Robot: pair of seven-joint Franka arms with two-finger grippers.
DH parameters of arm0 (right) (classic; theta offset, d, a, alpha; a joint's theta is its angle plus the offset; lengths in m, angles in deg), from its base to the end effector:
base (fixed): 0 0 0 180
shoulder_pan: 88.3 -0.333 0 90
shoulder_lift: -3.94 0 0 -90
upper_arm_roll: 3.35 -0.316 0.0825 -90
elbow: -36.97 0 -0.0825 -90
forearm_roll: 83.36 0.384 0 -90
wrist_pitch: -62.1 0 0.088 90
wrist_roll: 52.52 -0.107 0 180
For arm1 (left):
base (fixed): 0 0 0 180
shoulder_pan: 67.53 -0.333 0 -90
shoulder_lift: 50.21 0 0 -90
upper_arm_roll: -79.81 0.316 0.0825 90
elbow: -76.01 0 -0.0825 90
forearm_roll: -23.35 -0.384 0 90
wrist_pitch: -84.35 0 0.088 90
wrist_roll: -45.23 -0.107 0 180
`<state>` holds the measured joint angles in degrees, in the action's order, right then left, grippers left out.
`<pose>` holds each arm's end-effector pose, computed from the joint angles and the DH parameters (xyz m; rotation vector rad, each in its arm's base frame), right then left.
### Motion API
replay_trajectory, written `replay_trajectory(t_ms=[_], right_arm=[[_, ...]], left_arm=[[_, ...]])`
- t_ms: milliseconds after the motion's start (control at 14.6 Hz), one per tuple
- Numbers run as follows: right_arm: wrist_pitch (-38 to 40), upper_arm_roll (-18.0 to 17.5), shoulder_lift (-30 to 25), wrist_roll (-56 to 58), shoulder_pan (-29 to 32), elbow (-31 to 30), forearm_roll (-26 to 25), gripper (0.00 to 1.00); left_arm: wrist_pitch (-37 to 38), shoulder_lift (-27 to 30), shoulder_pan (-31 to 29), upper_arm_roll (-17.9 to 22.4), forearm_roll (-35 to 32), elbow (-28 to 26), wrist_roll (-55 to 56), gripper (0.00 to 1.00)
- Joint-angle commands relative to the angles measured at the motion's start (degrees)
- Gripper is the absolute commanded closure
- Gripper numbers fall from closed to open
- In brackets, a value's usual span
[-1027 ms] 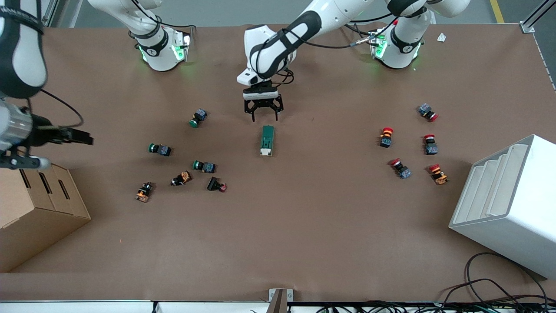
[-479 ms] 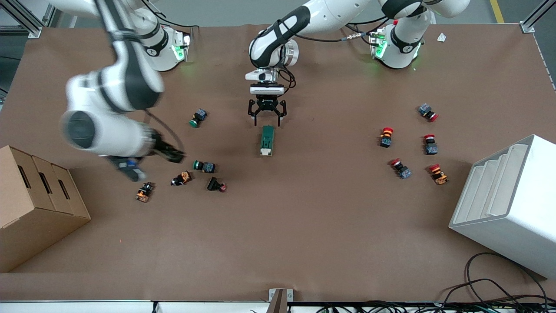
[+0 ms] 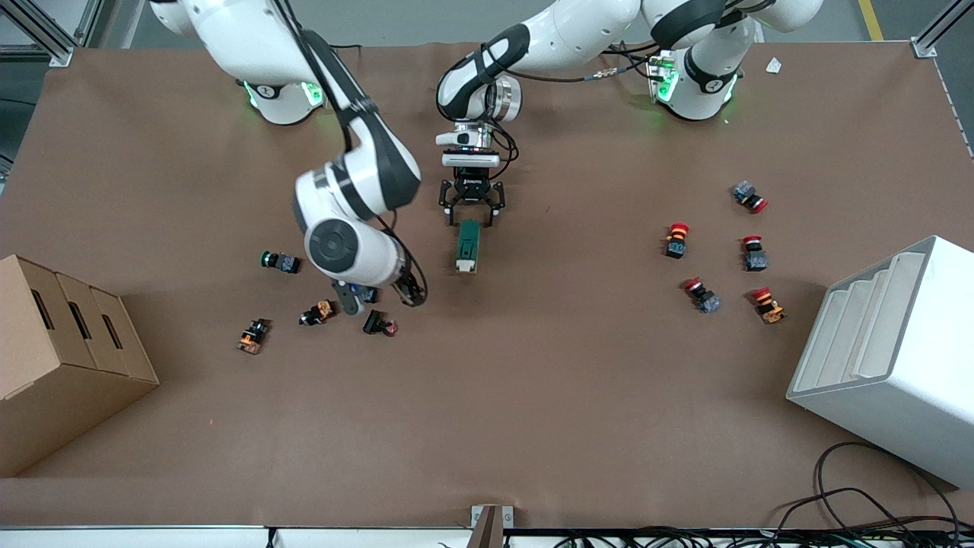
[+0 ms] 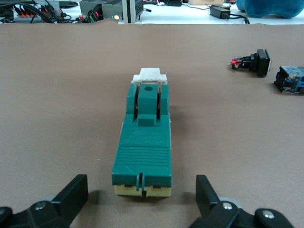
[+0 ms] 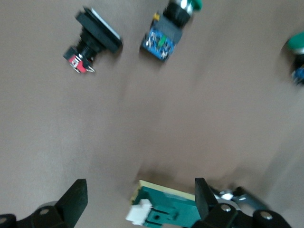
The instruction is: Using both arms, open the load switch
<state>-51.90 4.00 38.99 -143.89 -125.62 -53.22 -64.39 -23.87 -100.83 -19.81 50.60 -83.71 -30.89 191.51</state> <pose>0.5711 0.3655 0.2721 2.5036 -1.7492 -0.4259 0.2078 -0.5662 0.0781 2.6702 -0.0506 1.5660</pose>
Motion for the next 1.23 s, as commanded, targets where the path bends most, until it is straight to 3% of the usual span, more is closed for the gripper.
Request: replay_trajectory(t_ms=[0,411,822,1164], right_arm=[[-2.6,0.8,5.5,-4.7,-2.9,4.6,3.1,0.00],[-3.4,0.8,7.4,-5.0,-7.8,3.7,4.1,0.00],[8.5,0.8,6.9,-4.3,-9.0,3.7,3.8,0.00],[12.3,0.5,5.9,-1.5,-8.8,4.0,4.1,0.00]], left_arm=[[1.0,-2.4,1.8,0.6,-0.6,1.2,1.3,0.00],[4.4,-5.2,7.4,4.8,-0.6,1.5,5.3,0.00],[4.9,-5.3,7.7,4.9,-0.5,1.5,6.0,0.00],[4.9,-5.3,7.7,4.9,-0.4,1.3,6.0,0.00]])
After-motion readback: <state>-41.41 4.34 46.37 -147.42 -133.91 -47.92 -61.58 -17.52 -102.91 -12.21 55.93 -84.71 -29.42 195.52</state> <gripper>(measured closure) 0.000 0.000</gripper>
